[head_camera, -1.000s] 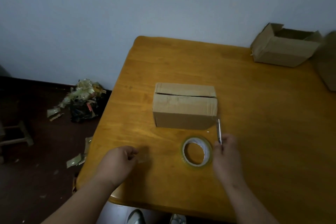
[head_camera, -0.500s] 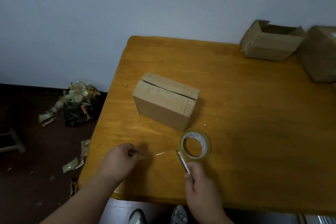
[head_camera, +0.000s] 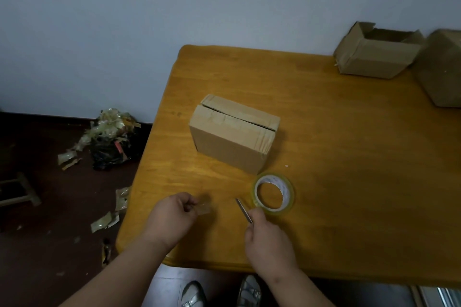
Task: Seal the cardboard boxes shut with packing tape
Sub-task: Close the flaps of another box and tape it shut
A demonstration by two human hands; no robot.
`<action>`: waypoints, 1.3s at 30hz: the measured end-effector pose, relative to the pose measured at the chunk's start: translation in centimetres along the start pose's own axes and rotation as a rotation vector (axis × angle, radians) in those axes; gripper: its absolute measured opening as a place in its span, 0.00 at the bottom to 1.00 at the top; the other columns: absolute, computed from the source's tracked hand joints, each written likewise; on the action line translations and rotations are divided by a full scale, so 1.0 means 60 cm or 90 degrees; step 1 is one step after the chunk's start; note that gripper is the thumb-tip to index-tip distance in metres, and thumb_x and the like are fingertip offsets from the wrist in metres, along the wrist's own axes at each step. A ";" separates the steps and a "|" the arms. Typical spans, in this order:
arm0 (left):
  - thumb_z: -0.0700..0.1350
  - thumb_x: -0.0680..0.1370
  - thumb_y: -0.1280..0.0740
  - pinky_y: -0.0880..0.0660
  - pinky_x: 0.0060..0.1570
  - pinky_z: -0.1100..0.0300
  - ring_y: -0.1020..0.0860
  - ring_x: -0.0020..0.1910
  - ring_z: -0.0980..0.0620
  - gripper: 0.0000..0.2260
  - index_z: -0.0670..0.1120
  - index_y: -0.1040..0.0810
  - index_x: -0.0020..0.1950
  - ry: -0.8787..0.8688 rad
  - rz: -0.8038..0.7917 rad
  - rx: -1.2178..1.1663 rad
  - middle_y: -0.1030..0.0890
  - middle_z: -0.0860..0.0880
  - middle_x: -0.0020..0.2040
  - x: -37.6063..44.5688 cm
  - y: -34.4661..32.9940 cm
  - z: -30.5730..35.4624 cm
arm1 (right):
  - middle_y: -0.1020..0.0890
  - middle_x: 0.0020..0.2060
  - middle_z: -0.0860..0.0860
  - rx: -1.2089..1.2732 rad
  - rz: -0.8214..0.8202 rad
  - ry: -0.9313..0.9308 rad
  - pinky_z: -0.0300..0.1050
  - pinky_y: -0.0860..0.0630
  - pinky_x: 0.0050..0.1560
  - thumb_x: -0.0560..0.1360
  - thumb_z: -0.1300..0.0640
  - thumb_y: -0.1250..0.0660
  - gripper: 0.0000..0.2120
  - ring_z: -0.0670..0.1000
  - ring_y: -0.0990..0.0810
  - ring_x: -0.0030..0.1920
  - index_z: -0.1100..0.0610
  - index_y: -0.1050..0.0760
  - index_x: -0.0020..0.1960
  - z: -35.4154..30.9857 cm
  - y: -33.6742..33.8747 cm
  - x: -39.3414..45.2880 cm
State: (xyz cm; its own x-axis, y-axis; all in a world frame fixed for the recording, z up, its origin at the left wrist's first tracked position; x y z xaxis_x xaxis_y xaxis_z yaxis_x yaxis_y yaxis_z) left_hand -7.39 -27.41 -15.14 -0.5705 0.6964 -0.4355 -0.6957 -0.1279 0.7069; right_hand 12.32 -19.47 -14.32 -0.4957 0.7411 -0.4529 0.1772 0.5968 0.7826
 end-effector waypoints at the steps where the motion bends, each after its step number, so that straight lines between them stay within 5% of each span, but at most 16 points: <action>1: 0.42 0.77 0.34 0.34 0.28 0.70 0.24 0.32 0.59 0.07 0.56 0.21 0.48 0.000 0.002 -0.002 0.21 0.58 0.38 0.000 0.001 0.000 | 0.19 0.42 0.47 -0.002 0.005 0.001 0.50 0.20 0.45 0.82 0.52 0.46 0.08 0.50 0.18 0.43 0.47 0.35 0.60 -0.001 0.002 0.001; 6: 0.42 0.77 0.35 0.29 0.29 0.64 0.22 0.31 0.57 0.09 0.57 0.22 0.47 0.003 0.003 -0.001 0.19 0.56 0.36 0.000 0.001 0.001 | 0.22 0.40 0.46 -0.030 0.013 0.012 0.46 0.24 0.39 0.82 0.53 0.46 0.09 0.50 0.21 0.39 0.49 0.35 0.61 -0.008 0.009 0.012; 11: 0.42 0.78 0.35 0.32 0.27 0.70 0.23 0.30 0.58 0.08 0.55 0.21 0.50 -0.008 -0.001 0.012 0.20 0.57 0.37 -0.003 0.002 0.011 | 0.19 0.44 0.49 -0.071 -0.013 0.012 0.46 0.24 0.40 0.81 0.55 0.46 0.13 0.52 0.19 0.43 0.50 0.34 0.64 -0.010 0.015 0.021; 16: 0.43 0.77 0.33 0.26 0.31 0.64 0.21 0.33 0.58 0.07 0.56 0.20 0.49 -0.024 -0.006 -0.004 0.20 0.58 0.37 -0.011 -0.003 0.029 | 0.18 0.48 0.51 -0.101 -0.034 0.006 0.45 0.25 0.41 0.79 0.58 0.45 0.14 0.54 0.18 0.47 0.50 0.31 0.63 -0.013 0.021 0.035; 23: 0.45 0.77 0.32 0.32 0.31 0.73 0.24 0.35 0.64 0.07 0.59 0.22 0.45 -0.088 -0.012 -0.001 0.22 0.61 0.37 -0.022 -0.009 0.070 | 0.17 0.50 0.51 -0.172 -0.047 0.031 0.47 0.26 0.50 0.78 0.60 0.44 0.15 0.55 0.18 0.50 0.51 0.29 0.62 -0.025 0.030 0.053; 39: 0.40 0.75 0.32 0.26 0.33 0.61 0.21 0.32 0.57 0.12 0.58 0.23 0.39 -0.007 0.007 -0.001 0.20 0.56 0.35 0.000 0.022 0.028 | 0.18 0.47 0.48 -0.148 -0.159 0.044 0.48 0.28 0.57 0.77 0.57 0.44 0.17 0.52 0.21 0.48 0.46 0.23 0.60 -0.003 0.043 0.068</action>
State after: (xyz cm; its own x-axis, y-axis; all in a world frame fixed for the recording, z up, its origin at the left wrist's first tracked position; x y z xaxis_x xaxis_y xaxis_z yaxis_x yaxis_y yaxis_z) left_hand -7.57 -26.41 -13.30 -0.5725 0.7032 -0.4215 -0.6904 -0.1362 0.7105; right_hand 10.60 -14.96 -14.08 -0.5566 0.5543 -0.6188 -0.1513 0.6647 0.7316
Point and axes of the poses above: each hand's wrist, its own x-axis towards the middle knuckle, its own y-axis out of the back of the hand, z = x × y, the point moved 7 cm from there along x, towards the middle knuckle
